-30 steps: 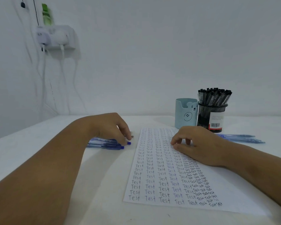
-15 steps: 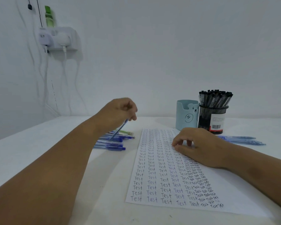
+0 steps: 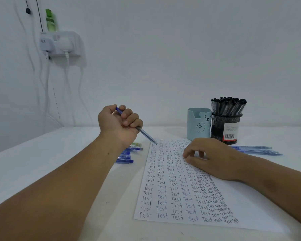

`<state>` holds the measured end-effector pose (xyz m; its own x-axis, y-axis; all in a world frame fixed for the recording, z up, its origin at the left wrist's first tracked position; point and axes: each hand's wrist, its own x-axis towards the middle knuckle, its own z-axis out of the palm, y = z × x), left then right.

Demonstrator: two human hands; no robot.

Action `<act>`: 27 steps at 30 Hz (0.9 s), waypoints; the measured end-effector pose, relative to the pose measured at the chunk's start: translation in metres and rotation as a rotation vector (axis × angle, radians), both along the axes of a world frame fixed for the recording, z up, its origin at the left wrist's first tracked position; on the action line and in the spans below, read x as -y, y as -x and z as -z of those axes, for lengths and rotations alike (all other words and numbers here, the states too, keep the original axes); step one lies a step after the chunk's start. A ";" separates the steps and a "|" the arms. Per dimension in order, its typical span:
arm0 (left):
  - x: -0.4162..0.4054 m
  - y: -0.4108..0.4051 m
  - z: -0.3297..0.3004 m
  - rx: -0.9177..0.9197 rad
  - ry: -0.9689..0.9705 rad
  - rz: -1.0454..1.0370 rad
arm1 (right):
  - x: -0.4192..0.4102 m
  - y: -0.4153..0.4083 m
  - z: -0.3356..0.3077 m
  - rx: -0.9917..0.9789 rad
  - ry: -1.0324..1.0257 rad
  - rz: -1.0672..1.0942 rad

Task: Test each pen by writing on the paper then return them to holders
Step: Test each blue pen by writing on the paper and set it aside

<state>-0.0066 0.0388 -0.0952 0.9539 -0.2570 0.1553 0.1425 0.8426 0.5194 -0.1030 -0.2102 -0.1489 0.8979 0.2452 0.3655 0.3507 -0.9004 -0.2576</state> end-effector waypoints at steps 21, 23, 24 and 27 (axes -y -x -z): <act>0.010 0.014 0.000 0.047 0.008 -0.004 | 0.000 0.001 -0.002 -0.021 -0.038 0.014; 0.014 0.016 0.002 0.066 -0.011 0.011 | 0.002 0.002 -0.002 -0.013 -0.086 0.026; 0.016 0.018 0.003 0.075 -0.028 0.017 | 0.002 0.003 -0.003 0.008 -0.121 0.031; 0.026 0.025 0.007 0.101 -0.087 0.051 | 0.000 0.007 -0.006 0.154 -0.220 0.015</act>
